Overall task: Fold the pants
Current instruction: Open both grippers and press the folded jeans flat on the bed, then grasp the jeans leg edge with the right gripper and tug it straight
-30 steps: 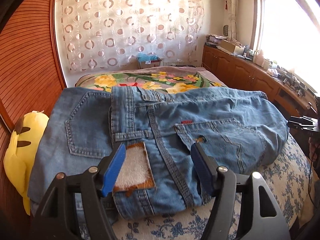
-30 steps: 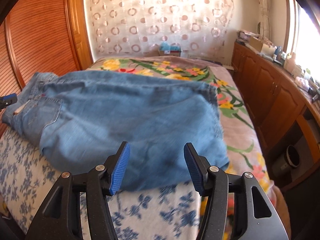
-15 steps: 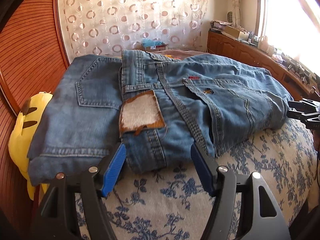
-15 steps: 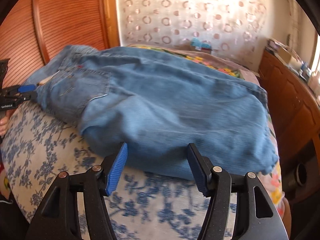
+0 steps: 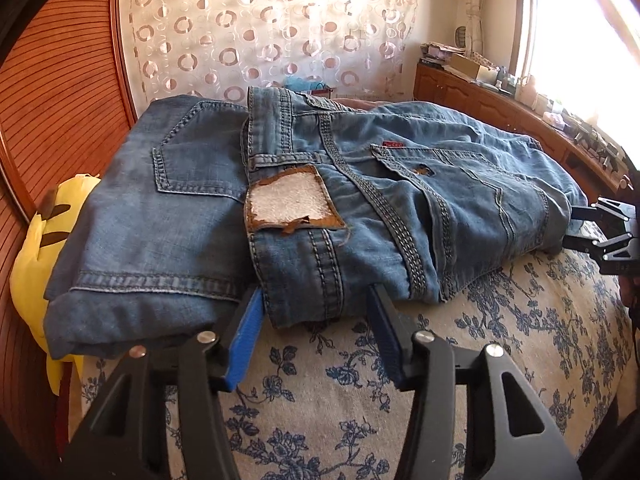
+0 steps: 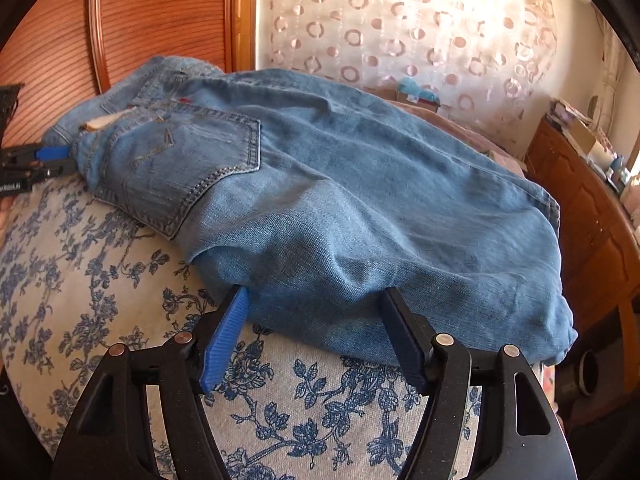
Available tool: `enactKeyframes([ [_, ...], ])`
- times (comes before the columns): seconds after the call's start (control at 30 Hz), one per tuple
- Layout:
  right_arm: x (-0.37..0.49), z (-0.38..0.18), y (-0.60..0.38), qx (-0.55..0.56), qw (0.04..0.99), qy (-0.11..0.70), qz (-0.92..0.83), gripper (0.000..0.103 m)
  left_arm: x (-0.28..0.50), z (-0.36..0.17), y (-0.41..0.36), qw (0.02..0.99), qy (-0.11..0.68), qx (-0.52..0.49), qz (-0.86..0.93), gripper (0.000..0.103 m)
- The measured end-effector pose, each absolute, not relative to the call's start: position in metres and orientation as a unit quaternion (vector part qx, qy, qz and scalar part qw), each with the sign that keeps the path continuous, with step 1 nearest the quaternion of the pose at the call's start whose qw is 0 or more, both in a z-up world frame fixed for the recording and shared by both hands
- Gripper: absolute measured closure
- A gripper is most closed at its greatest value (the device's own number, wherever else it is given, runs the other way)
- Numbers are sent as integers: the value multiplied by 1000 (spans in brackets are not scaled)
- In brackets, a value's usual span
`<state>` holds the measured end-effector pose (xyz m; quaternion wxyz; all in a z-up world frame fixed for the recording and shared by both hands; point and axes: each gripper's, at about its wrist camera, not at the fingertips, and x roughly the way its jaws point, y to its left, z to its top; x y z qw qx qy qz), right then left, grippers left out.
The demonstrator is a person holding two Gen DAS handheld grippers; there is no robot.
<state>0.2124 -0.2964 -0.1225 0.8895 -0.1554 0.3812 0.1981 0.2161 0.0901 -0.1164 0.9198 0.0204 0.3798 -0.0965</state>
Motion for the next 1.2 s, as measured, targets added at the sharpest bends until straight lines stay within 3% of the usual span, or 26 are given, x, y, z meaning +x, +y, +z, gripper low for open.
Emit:
enactKeyframes([
  [0.27,212,-129,-290,-185,885,382,192,30,217,-115,89,922,373,28,-99,71],
  [0.37,214,-130,-290,-187,887,380,184,39,213,-112,87,924,368,34,-100,76],
  [0.4,214,-130,-290,-188,887,380,183,51,211,-110,86,925,365,35,-101,76],
  [0.43,215,-129,-291,-189,888,379,181,74,209,-109,86,926,362,36,-100,77],
  [0.47,216,-129,-292,-192,889,378,174,87,207,-107,85,927,360,38,-100,77],
  [0.53,217,-129,-295,-192,890,375,172,102,204,-104,84,929,355,43,-99,78],
  [0.6,217,-127,-298,-186,892,374,174,103,200,-100,81,932,348,48,-94,78],
  [0.77,218,-122,-303,-171,895,371,177,103,199,-97,78,932,346,52,-93,80],
  [0.87,218,-119,-305,-159,891,380,192,96,203,-97,79,931,349,49,-91,80],
  [0.93,212,-117,-303,-159,892,374,197,61,203,-96,77,931,350,49,-90,80],
  [1.0,206,-115,-298,-157,891,370,211,46,202,-95,75,932,348,55,-88,80],
  [1.2,205,-125,-270,-189,880,375,223,38,199,-91,70,933,343,57,-88,80],
])
